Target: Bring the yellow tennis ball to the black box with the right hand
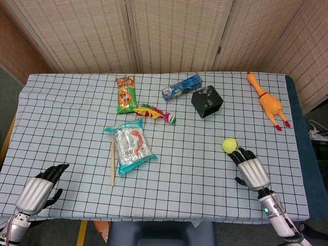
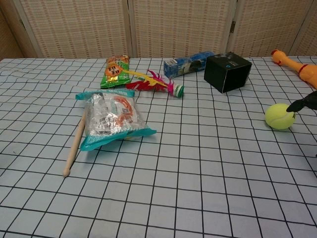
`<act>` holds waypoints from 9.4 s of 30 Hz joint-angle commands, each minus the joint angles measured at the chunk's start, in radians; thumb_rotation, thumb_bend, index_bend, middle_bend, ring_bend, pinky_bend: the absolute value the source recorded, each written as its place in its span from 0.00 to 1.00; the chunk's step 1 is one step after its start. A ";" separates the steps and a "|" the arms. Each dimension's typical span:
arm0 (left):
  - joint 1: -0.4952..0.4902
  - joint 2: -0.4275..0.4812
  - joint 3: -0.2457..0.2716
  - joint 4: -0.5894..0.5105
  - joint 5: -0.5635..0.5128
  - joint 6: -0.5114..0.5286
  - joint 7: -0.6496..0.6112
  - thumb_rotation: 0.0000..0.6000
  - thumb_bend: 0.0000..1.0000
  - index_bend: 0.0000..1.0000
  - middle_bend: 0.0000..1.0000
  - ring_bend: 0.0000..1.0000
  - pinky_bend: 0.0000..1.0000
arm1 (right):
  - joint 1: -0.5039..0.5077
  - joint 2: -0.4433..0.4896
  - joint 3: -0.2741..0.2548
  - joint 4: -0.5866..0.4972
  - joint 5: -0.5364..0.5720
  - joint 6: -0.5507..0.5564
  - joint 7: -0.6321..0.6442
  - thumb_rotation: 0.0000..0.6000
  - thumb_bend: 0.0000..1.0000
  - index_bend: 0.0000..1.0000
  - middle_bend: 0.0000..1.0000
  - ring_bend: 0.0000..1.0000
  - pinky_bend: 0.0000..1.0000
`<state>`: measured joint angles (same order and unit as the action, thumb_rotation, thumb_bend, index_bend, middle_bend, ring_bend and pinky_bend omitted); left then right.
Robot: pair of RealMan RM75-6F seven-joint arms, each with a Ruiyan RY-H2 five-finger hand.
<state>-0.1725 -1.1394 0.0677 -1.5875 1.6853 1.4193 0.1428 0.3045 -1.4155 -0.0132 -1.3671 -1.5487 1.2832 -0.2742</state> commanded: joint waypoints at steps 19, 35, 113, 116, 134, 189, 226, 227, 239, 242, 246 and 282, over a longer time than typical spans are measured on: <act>0.003 0.002 0.003 0.002 -0.001 0.000 0.003 1.00 0.42 0.09 0.15 0.18 0.48 | -0.021 -0.017 -0.001 0.012 -0.007 0.020 -0.007 1.00 0.23 0.26 0.22 0.11 0.25; 0.007 0.004 0.005 -0.007 0.002 0.002 0.011 1.00 0.42 0.09 0.16 0.18 0.48 | -0.037 -0.051 -0.004 0.065 -0.033 0.052 -0.056 1.00 0.96 0.47 0.32 0.24 0.55; 0.004 0.001 0.012 -0.015 0.010 -0.012 0.033 1.00 0.42 0.09 0.17 0.19 0.48 | 0.229 -0.493 0.106 0.988 0.067 -0.226 0.411 1.00 0.98 0.97 0.85 0.80 1.00; 0.003 0.002 0.012 -0.016 0.009 -0.014 0.035 1.00 0.42 0.09 0.17 0.18 0.48 | 0.233 -0.500 0.105 0.997 0.069 -0.234 0.423 1.00 0.98 0.97 0.85 0.80 1.00; 0.002 0.001 0.010 -0.014 0.006 -0.016 0.038 1.00 0.42 0.09 0.17 0.19 0.48 | 0.271 -0.540 0.105 1.045 0.070 -0.244 0.454 1.00 0.98 0.97 0.85 0.80 1.00; -0.010 -0.032 -0.018 -0.007 -0.091 -0.077 0.125 1.00 0.42 0.09 0.17 0.19 0.48 | 0.481 -0.575 0.096 1.241 0.076 -0.560 0.441 1.00 0.98 0.97 0.85 0.80 1.00; -0.027 -0.042 -0.024 0.008 -0.143 -0.121 0.125 1.00 0.42 0.09 0.17 0.19 0.48 | 0.511 -0.597 0.095 1.253 0.071 -0.496 0.622 1.00 0.67 0.49 0.44 0.29 0.57; -0.028 -0.042 -0.024 0.008 -0.143 -0.121 0.125 1.00 0.42 0.09 0.17 0.19 0.48 | 0.511 -0.597 0.093 1.253 0.070 -0.490 0.634 1.00 0.64 0.47 0.43 0.27 0.55; -0.030 -0.042 -0.022 0.008 -0.145 -0.122 0.123 1.00 0.42 0.09 0.17 0.19 0.48 | 0.509 -0.608 0.086 1.267 0.064 -0.491 0.643 1.00 0.30 0.22 0.23 0.10 0.47; -0.031 -0.042 -0.022 0.008 -0.146 -0.124 0.122 1.00 0.42 0.09 0.17 0.19 0.48 | 0.510 -0.610 0.087 1.269 0.064 -0.489 0.644 1.00 0.29 0.17 0.20 0.08 0.47; -0.032 -0.042 -0.022 0.009 -0.149 -0.126 0.121 1.00 0.42 0.08 0.17 0.19 0.48 | 0.510 -0.612 0.087 1.269 0.064 -0.489 0.644 1.00 0.29 0.09 0.16 0.05 0.47; -0.004 0.000 0.003 -0.013 -0.051 -0.030 0.044 1.00 0.43 0.08 0.17 0.20 0.48 | 0.257 -0.356 0.096 0.748 0.070 0.024 0.355 1.00 0.28 0.34 0.24 0.15 0.49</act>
<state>-0.1780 -1.1416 0.0691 -1.6000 1.6320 1.3880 0.1889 0.6394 -1.8823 0.0819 -0.4188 -1.4824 1.2160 0.2187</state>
